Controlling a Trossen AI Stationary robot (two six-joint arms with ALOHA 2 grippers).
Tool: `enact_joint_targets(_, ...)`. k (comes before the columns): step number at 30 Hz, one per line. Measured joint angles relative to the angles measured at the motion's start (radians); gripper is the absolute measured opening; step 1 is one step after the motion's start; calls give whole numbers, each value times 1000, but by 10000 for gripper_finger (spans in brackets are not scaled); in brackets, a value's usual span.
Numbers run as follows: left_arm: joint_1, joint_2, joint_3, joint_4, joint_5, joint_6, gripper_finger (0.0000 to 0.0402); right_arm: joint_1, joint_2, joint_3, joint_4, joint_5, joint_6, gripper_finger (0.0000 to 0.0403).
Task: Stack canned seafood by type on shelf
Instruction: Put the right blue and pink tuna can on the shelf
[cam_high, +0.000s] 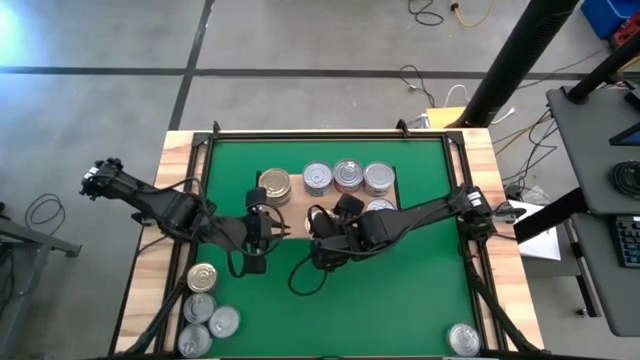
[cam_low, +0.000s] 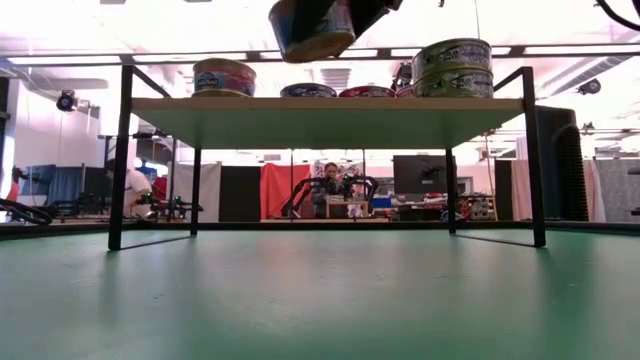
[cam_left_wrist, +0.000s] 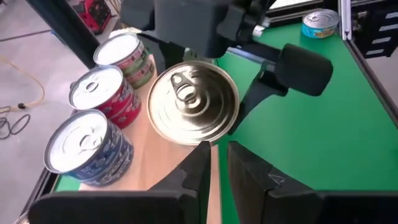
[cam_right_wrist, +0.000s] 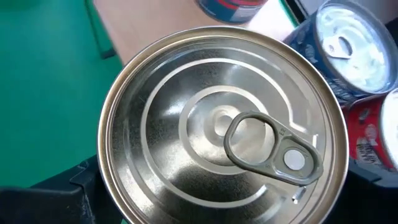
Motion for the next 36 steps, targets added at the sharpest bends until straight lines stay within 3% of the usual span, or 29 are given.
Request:
enact_joint_targets(13, 79, 91, -57, 105, 15, 19, 38, -42, -11, -141, 190, -59, -79, 364)
enact_joint_targets(21, 118, 138, -47, 129, 37, 65, 38, -46, -9, -218, 296, -57, -44, 392)
enact_joint_targets(36, 126, 70, -57, 265, 65, 123, 38, -50, -17, -234, 315, -33, 26, 399)
